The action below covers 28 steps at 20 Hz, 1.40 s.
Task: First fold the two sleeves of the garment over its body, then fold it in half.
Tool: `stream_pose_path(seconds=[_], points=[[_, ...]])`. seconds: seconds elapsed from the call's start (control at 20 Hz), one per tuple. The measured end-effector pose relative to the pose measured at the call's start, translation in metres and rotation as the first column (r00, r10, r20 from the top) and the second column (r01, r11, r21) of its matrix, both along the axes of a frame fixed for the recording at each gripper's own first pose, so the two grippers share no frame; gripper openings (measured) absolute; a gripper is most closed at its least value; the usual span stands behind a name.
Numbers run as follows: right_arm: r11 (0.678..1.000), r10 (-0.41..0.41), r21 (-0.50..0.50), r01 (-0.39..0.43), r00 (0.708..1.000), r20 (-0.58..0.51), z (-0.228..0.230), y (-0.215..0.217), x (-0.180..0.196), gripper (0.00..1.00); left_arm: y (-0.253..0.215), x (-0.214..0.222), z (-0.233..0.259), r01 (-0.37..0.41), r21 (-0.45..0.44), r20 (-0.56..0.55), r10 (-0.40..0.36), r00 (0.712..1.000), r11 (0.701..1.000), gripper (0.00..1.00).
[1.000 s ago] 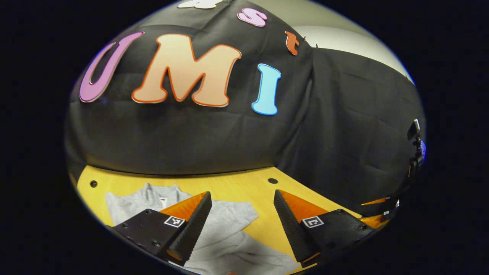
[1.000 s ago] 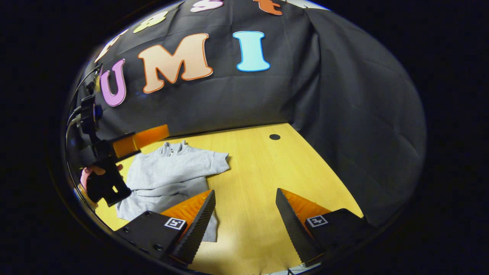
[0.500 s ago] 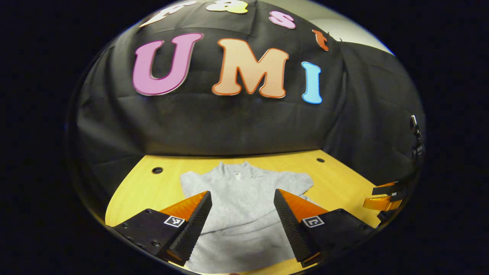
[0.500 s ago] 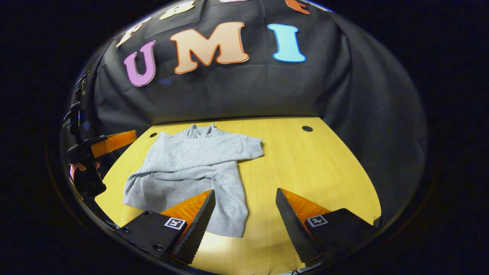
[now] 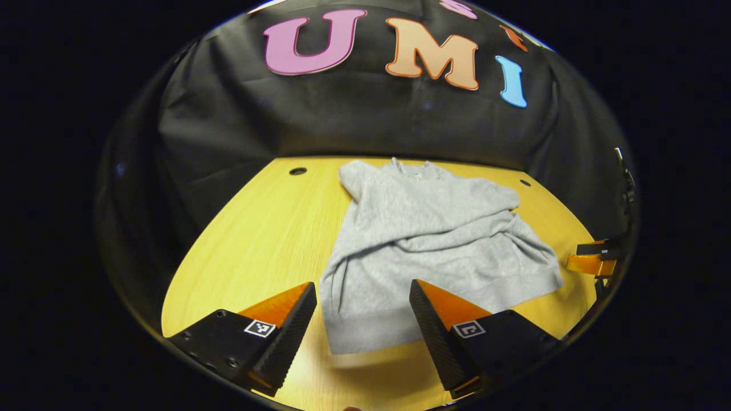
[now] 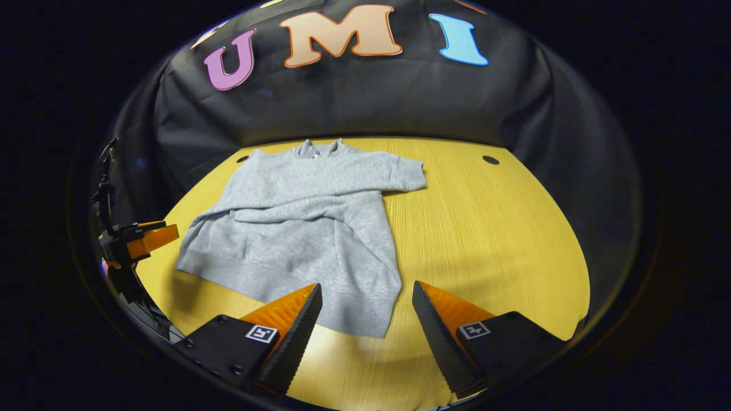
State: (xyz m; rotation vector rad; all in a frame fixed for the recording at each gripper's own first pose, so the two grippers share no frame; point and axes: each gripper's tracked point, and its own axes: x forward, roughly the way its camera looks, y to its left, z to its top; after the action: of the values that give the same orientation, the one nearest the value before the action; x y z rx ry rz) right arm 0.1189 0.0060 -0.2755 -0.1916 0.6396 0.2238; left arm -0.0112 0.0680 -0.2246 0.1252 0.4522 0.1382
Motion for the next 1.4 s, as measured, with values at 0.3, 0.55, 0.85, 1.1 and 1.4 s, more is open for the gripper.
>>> stream_pose_path(seconds=[0.3,0.55,0.85,1.1,1.4], points=[[0.999,0.018,-0.039,-0.02,0.997,-0.069,-0.035,0.002,-0.005,0.99,0.015,-0.015,-0.045,-0.058,-0.052,-0.085,0.053,0.995,0.997,0.96],[0.994,0.047,-0.096,-0.055,0.995,-0.087,-0.048,0.005,-0.008,0.96,0.01,-0.017,-0.058,-0.055,-0.058,-0.106,0.049,0.993,0.997,0.97],[0.998,0.024,-0.057,-0.029,0.996,-0.084,-0.05,0.006,-0.008,0.97,0.005,-0.011,-0.062,-0.044,-0.015,-0.101,0.042,0.994,0.999,0.96],[0.999,0.004,-0.041,-0.007,0.997,-0.083,-0.051,0.012,-0.01,0.67,0.006,-0.009,-0.063,-0.021,-0.021,-0.09,0.019,0.996,1.0,0.83],[0.999,-0.024,-0.03,0.021,0.995,-0.096,-0.052,0.016,-0.011,0.2,-0.011,-0.003,-0.065,0.013,-0.073,-0.093,-0.02,0.995,0.997,0.28]])
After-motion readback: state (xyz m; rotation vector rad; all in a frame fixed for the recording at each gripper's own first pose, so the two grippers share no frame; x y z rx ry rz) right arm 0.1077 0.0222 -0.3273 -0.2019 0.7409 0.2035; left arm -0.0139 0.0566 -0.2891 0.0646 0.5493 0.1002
